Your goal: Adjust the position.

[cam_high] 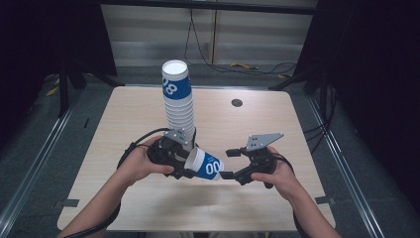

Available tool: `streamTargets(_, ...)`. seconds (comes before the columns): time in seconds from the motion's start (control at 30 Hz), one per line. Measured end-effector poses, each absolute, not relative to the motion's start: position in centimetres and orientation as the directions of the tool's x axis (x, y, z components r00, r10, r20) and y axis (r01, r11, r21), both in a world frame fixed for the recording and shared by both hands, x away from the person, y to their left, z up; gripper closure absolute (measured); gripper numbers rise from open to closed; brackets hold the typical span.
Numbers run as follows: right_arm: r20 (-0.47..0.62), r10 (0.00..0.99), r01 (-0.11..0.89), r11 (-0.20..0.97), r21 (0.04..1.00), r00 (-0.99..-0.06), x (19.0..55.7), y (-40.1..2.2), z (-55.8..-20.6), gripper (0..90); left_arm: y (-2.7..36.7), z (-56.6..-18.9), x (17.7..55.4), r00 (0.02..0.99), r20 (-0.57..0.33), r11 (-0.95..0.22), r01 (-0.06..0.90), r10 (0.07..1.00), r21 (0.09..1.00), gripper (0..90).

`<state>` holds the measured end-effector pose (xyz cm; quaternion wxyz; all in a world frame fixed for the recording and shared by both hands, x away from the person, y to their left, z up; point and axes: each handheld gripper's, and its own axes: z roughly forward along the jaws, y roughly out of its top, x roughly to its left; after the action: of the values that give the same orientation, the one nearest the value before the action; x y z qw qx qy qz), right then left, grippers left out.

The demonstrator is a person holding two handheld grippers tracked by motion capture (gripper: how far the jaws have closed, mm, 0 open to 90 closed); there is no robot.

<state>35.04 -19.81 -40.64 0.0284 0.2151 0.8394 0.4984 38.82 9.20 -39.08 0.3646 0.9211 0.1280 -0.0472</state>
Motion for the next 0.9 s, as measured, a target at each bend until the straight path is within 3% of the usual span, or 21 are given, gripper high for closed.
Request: streamTargets(0.9, 0.128, 0.443, 0.345, 0.454, 0.821, -0.887, 35.27, -19.92, -41.07, 16.7, 9.22, -38.94, 38.77, 0.973, -0.095, -0.832, 0.231, 0.212, 0.505, 25.6)
